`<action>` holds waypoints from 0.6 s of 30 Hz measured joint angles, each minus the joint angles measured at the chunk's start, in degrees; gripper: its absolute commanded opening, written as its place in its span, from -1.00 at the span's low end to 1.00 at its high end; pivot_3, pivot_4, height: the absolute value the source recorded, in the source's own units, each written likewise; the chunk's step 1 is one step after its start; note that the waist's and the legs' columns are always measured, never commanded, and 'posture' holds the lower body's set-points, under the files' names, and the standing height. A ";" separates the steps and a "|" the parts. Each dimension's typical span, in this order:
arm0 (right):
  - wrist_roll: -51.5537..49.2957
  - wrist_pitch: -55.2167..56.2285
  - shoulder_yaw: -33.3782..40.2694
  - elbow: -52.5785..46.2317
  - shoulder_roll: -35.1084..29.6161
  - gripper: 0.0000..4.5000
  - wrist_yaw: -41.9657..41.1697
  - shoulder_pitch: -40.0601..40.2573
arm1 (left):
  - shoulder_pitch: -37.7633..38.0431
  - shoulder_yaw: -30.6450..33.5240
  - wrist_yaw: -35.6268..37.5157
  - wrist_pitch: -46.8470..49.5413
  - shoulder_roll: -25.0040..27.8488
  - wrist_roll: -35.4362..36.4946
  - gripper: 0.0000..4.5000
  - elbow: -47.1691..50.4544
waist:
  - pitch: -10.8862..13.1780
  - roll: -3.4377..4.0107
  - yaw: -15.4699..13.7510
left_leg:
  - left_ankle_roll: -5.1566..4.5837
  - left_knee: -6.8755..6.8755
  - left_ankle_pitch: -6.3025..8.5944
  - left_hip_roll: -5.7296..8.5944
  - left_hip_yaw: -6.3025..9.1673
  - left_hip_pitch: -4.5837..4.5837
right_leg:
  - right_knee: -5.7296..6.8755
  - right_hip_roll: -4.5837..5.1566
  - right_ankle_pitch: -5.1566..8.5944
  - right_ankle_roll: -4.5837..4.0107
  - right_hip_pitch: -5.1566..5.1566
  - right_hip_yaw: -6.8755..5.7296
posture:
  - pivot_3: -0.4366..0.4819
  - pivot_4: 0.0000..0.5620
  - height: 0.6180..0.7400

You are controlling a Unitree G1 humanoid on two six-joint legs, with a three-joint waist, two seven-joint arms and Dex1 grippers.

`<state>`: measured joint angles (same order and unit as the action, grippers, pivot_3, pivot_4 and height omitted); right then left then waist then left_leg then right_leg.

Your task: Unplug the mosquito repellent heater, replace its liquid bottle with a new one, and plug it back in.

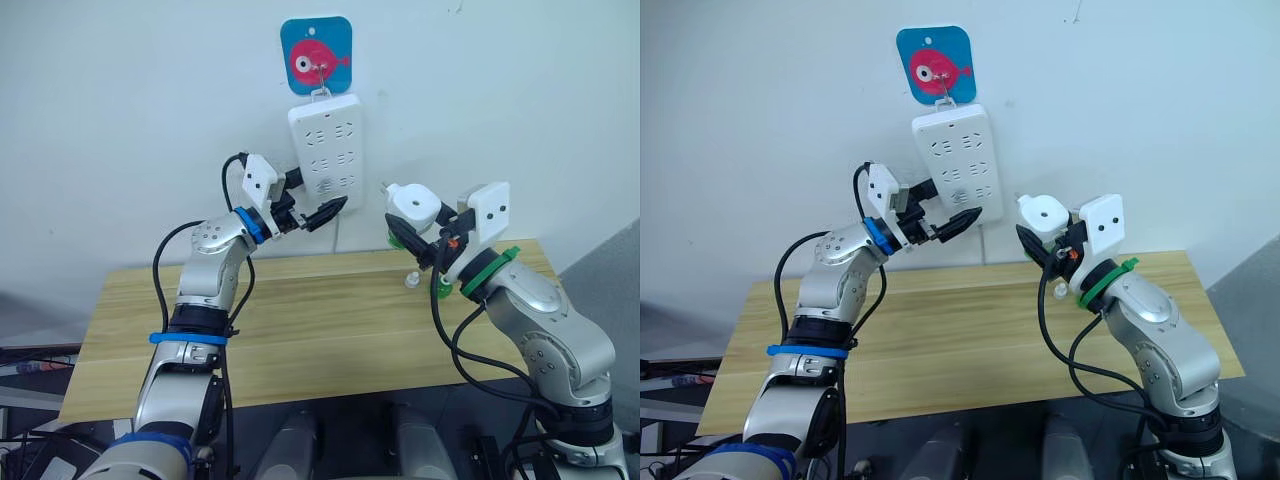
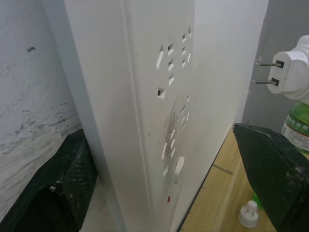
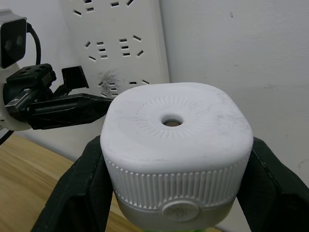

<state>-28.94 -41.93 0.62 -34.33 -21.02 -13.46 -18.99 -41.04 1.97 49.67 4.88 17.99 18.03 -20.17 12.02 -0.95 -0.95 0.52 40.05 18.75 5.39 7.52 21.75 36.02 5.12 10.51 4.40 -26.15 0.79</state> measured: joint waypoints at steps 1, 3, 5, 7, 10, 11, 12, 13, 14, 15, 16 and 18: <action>0.14 0.00 -0.02 0.00 0.10 0.33 0.00 0.00 | 0.00 0.01 0.16 0.63 0.01 0.14 0.47 0.30 | 0.00 0.00 0.01 | 0.00 0.00 0.00 0.00 0.00 0.00 | 0.00 0.00 0.00 0.00 0.00 0.00 | -0.02 -0.42 1.00; 0.30 0.00 -0.03 0.00 0.35 0.33 0.02 0.00 | 0.05 0.08 0.48 1.69 0.13 0.79 0.19 0.87 | 0.00 0.00 0.03 | 0.00 0.00 0.00 0.00 0.00 0.00 | 0.00 0.00 0.00 0.00 0.00 0.00 | -0.02 -0.42 1.00; 0.67 -0.01 -0.05 0.00 0.78 0.33 0.10 -0.02 | 0.11 0.18 0.73 3.13 0.54 1.29 -0.10 1.94 | 0.00 0.00 0.04 | 0.00 0.00 0.00 0.00 0.00 0.00 | 0.00 0.00 0.00 0.00 -0.01 0.00 | -0.02 -0.41 1.00; 0.71 -0.04 -0.06 0.00 0.97 0.33 0.17 -0.12 | 0.19 0.36 1.21 3.85 0.91 2.02 -0.38 2.77 | 0.00 0.00 0.06 | 0.00 0.00 0.00 0.00 0.01 0.00 | 0.00 0.00 0.00 0.00 0.00 0.00 | -0.02 -0.41 1.00; 0.73 -0.06 -0.07 0.00 1.11 0.33 0.17 -0.24 | 0.30 0.55 1.29 5.05 0.97 2.46 -0.41 3.50 | 0.00 0.00 0.06 | 0.00 0.00 0.00 0.01 0.01 0.00 | 0.00 0.00 0.00 0.00 0.00 0.00 | -0.01 -0.40 1.00; 0.73 -0.07 -0.07 0.00 1.11 0.33 0.15 -0.24 | 0.33 0.56 1.28 5.17 1.01 2.46 -0.41 3.62 | 0.00 0.00 0.06 | 0.00 0.00 0.00 0.01 0.01 0.00 | 0.00 0.00 0.00 0.00 0.00 0.00 | -0.01 -0.40 1.00; 0.83 -0.06 -0.18 0.00 0.96 0.33 -0.05 -0.24 | 0.33 0.57 1.26 5.38 1.04 2.46 -0.41 3.73 | 0.00 0.00 0.06 | 0.00 0.00 0.00 0.00 0.01 0.00 | 0.00 0.00 0.00 0.00 0.00 0.00 | -0.01 -0.40 1.00; 1.06 -0.04 -0.61 0.00 0.53 0.33 -0.35 -0.24 | 0.33 0.58 1.25 5.72 1.12 2.47 -0.41 3.89 | 0.00 0.00 0.07 | 0.00 0.00 0.00 0.01 0.01 0.00 | 0.00 0.00 0.00 0.00 0.00 0.00 | -0.01 -0.40 1.00; 1.24 -0.04 -1.09 -0.01 0.09 0.33 -0.69 -0.24 | 0.33 0.60 1.26 6.01 1.19 2.50 -0.41 4.03 | 0.00 0.00 0.07 | 0.00 0.00 0.00 0.01 0.00 0.00 | 0.00 0.00 0.00 0.00 0.00 0.00 | -0.01 -0.40 1.00; 1.33 -0.04 -1.82 -0.02 -0.55 0.33 -1.25 -0.24 | 0.33 0.63 1.30 6.60 1.34 2.64 -0.41 4.25 | 0.00 0.00 0.09 | 0.00 0.00 0.00 0.01 0.00 0.00 | 0.00 0.00 0.00 0.00 0.00 0.00 | -0.01 -0.40 1.00; 1.31 -0.09 -2.34 -0.11 -0.68 0.33 -1.58 -0.26 | 0.34 0.68 1.47 7.46 1.50 3.03 -0.41 4.47 | 0.00 0.00 0.09 | 0.00 0.00 0.00 0.00 0.01 0.00 | 0.00 0.00 0.00 0.00 0.00 -0.01 | -0.01 -0.40 1.00; 1.38 -1.28 -3.94 -0.24 -1.10 0.33 -1.85 -1.11 | 0.50 0.78 1.88 8.88 2.00 3.88 -0.41 4.92 | 0.00 0.00 0.27 | 0.00 0.00 0.00 0.00 0.00 0.00 | 0.01 0.00 0.00 0.00 0.00 0.00 | -0.01 -0.40 1.00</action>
<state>-27.56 -43.20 -3.32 -34.57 -22.12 -15.31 -20.11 -40.54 2.75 51.55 13.77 19.99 21.91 -15.26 12.02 -0.94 -0.68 0.53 40.05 18.75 5.38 7.52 21.75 36.03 5.12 10.51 4.40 -26.15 0.80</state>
